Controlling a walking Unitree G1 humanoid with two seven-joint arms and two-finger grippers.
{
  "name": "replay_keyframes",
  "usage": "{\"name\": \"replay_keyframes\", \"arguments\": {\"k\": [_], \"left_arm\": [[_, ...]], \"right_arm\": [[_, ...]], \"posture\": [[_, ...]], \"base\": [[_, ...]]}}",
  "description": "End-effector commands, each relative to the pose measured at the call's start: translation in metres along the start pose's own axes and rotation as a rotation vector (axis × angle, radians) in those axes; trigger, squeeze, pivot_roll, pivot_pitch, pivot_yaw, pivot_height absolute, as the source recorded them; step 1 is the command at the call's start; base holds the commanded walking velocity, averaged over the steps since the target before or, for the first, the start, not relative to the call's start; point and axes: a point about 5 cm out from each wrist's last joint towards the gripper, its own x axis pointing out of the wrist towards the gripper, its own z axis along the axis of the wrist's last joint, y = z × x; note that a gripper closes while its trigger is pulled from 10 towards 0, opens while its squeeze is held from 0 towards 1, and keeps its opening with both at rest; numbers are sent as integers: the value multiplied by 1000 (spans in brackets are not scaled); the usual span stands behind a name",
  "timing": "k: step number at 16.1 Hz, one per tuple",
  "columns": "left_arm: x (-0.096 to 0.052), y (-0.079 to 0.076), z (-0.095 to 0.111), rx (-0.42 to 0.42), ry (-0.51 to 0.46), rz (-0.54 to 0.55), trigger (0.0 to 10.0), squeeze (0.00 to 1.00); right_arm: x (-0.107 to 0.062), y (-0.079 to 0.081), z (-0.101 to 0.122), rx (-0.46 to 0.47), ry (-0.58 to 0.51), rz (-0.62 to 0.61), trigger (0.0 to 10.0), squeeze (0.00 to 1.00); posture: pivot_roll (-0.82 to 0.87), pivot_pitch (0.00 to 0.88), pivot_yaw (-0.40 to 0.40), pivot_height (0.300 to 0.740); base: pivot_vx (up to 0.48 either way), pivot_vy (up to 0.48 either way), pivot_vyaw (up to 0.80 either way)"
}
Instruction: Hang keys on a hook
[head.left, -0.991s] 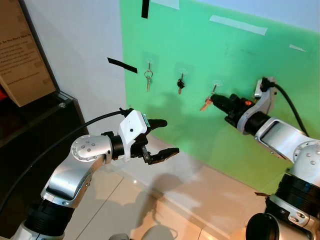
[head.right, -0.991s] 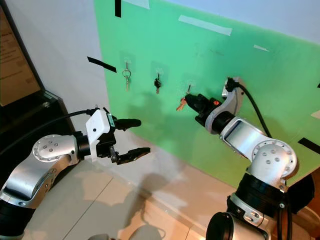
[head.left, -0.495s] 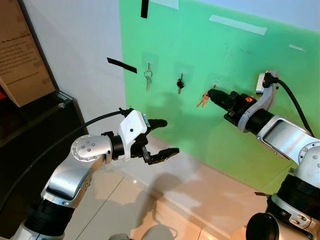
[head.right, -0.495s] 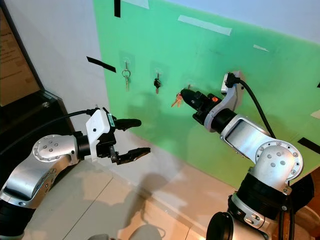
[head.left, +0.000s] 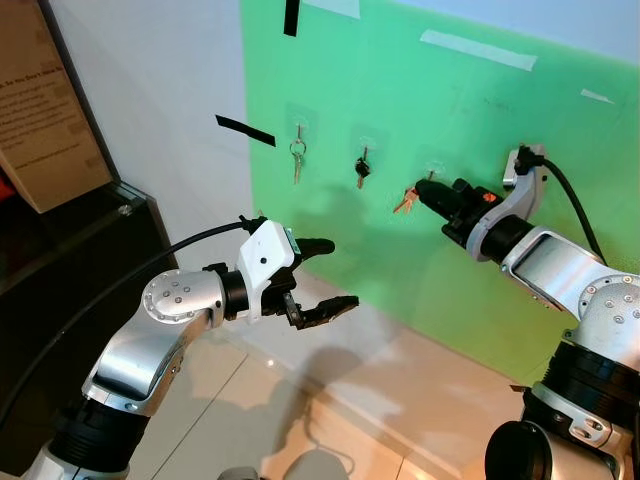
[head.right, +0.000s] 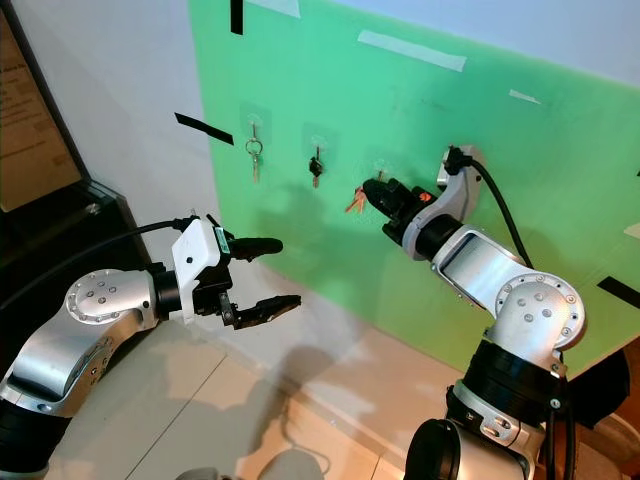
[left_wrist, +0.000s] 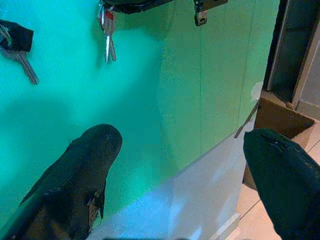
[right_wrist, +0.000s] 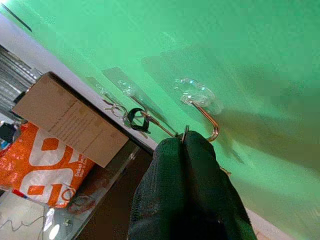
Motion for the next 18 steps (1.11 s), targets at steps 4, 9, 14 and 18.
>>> {"name": "replay_keyframes", "arguments": {"k": [4, 9, 14, 18], "left_arm": [[1, -1, 0, 8, 5, -13, 10000, 0], [2, 0, 1, 9, 5, -15, 10000, 0], [2, 0, 1, 11, 6, -17, 10000, 0], [2, 2, 2, 15, 0, -10, 10000, 0]], "right_arm": [[-5, -13, 2, 1, -12, -81, 10000, 0], [-7, -23, -7, 25, 8, -114, 10000, 0], [-9, -33, -15, 56, 19, -134, 10000, 0], [-7, -31, -14, 34, 11, -115, 10000, 0]], "posture": [[31, 0, -75, 740], [32, 0, -72, 740], [32, 0, -71, 740], [31, 0, -69, 740]], "base": [[0, 0, 0], [0, 0, 0], [0, 0, 0], [0, 0, 0]]}}
